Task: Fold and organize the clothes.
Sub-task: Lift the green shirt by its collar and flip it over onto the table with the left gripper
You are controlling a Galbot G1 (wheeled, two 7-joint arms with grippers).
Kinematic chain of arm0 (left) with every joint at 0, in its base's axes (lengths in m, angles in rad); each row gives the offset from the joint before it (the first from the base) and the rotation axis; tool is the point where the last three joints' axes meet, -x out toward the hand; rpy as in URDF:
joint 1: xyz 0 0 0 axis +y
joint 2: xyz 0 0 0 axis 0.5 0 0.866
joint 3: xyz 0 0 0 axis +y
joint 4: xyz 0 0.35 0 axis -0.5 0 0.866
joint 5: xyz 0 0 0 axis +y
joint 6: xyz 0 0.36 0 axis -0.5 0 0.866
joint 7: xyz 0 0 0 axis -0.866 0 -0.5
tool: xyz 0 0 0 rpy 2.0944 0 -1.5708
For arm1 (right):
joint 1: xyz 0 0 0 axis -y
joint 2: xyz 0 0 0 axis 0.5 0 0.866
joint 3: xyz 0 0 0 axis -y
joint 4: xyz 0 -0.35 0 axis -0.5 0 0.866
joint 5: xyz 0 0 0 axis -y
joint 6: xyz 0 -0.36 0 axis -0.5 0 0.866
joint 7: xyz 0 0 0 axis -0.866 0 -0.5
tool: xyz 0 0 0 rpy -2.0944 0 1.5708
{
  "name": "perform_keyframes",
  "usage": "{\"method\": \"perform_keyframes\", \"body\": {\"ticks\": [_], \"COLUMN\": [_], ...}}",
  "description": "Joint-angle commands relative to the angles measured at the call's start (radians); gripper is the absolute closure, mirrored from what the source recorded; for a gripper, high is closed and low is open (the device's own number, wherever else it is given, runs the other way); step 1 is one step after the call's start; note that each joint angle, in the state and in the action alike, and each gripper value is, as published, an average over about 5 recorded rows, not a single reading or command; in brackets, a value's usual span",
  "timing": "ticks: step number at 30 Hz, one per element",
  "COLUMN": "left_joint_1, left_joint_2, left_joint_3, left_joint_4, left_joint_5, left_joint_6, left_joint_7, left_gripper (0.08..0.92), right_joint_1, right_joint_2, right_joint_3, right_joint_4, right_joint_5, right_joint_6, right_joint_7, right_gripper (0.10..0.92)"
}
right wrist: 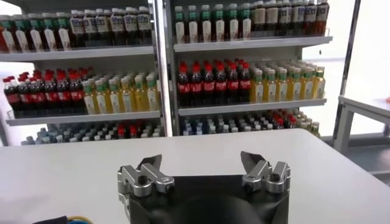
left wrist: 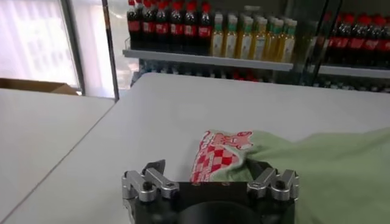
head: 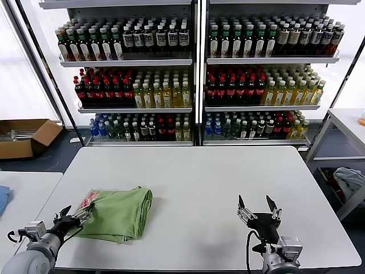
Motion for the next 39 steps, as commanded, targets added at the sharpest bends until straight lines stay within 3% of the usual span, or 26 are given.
{"method": "perform_keyframes", "body": {"ticks": [1, 6, 9, 26, 31, 35, 39], "left_joint_1": [-0.006, -0.002, 0.001, 0.021, 0.023, 0.014, 0.017], "left_joint_2": [-0.003, -0.015, -0.018, -0.034, -0.042, -0.03, 0.029], "left_joint_3": [0.003, 0.009, 0.01, 0.006, -0.035, -0.13, -0.253], "left_joint_4": [0.036, 0.037, 0.033, 0.037, 0.015, -0.008, 0.004], "left_joint_5": [-0.084, -0.076, -0.072, -0.046, -0.178, -0.43, -0.554], "left_joint_6": [0.001, -0.005, -0.008, -0.059, -0.044, 0.013, 0.058], "left_joint_7": [0.018, 0.031, 0.039, 0.08, 0.071, 0.011, -0.028], "left_gripper": [0.177, 0.181, 0.227, 0.715, 0.846, 0.87, 0.87], "right_joint_1": [-0.001, -0.002, -0.001, 0.012, 0.026, 0.035, 0.044], "right_joint_2": [0.0, 0.0, -0.001, -0.009, -0.017, -0.024, -0.03], "right_joint_3": [0.0, -0.004, -0.005, -0.014, -0.004, 0.002, 0.002], "right_joint_4": [-0.001, -0.006, -0.008, -0.018, -0.025, -0.031, -0.038], "right_joint_5": [-0.001, -0.003, -0.003, -0.002, 0.007, 0.017, 0.025], "right_joint_6": [0.001, 0.003, 0.004, 0.005, 0.003, 0.002, 0.002], "right_joint_7": [0.0, 0.0, -0.001, 0.004, 0.01, 0.014, 0.015], "right_gripper": [0.203, 0.203, 0.203, 0.203, 0.203, 0.203, 0.203]}}
